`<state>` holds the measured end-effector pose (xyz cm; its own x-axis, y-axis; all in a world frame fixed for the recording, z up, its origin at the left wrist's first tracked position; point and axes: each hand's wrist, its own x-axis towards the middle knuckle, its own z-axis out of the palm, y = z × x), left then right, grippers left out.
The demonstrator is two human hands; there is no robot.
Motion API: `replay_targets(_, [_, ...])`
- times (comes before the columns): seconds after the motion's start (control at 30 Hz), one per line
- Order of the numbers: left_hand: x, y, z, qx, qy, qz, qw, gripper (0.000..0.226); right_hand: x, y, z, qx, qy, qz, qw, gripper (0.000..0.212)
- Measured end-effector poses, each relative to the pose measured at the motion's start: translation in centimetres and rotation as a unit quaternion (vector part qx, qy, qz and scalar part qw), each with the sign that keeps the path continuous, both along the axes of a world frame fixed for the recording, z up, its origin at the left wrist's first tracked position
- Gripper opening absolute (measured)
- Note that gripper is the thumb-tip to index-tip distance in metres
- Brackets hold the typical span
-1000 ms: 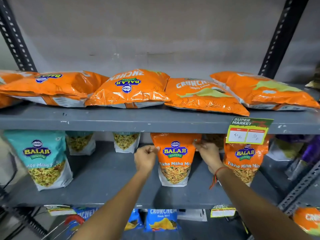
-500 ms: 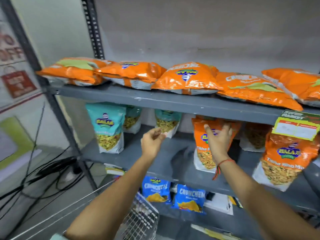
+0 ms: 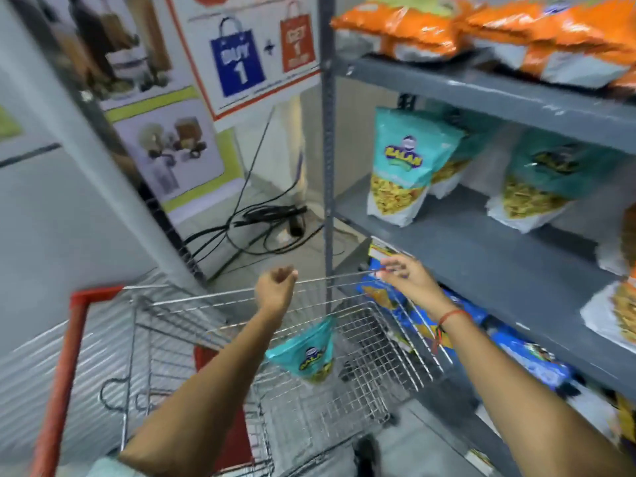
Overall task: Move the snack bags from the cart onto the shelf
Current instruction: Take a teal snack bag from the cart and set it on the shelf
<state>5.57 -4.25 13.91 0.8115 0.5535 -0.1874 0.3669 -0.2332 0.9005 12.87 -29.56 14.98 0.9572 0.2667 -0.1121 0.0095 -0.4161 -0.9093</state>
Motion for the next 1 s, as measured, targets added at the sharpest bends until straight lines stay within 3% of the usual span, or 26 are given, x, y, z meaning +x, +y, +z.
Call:
replay_targets(0.13, [-4.9, 3.9, -9.6, 0.025, 0.213, 0.039, 0.976, 0.028, 1.5, 3.1, -9.1, -0.126, 0.094, 0.115, 0.981, 0.028])
replay_targets(0.23, [-7.9, 3.6, -14.2, -0.019, 0.298, 0.043, 0.954, 0.041, 2.4, 5.3, -15.1, -0.181, 0.184, 0.216, 0.942, 0.027])
replay_targets(0.37, [-8.3, 1.9, -18.9, -0.150, 0.324, 0.057, 0.932, 0.055, 2.7, 7.5, -22.2, -0.216, 0.245, 0.284, 0.902, 0.038])
replay_targets(0.43, [-7.6, 1.1, -20.7, -0.140, 0.311, 0.102, 0.934, 0.043, 2.6, 7.5, -26.3, -0.202, 0.248, 0.276, 0.906, 0.025])
replay_targets(0.53, [-6.2, 0.3, -21.1, -0.129, 0.305, 0.164, 0.929, 0.025, 2.6, 6.5, -34.2, -0.197, 0.241, 0.241, 0.919, 0.034])
replay_targets(0.67, [-5.0, 0.2, -20.8, -0.094, 0.303, 0.180, 0.931, 0.020, 1.8, 8.9, -28.9, -0.203, 0.186, 0.175, 0.946, 0.003])
replay_targets(0.8, [-3.9, 0.6, -19.8, -0.049, 0.298, 0.168, 0.938, 0.019, 1.6, 8.2, -26.8, -0.163, 0.162, 0.163, 0.959, 0.007])
replay_targets(0.93, [-2.6, 0.3, -17.5, -0.052, 0.222, 0.119, 0.966, 0.008, 0.9, 7.1, -22.0, -0.160, 0.149, 0.110, 0.970, 0.019])
replay_targets(1.0, [-2.2, 0.1, -16.3, -0.061, 0.194, 0.077, 0.976, 0.010, 0.1, 6.1, -19.1, -0.149, 0.112, 0.074, 0.980, 0.037])
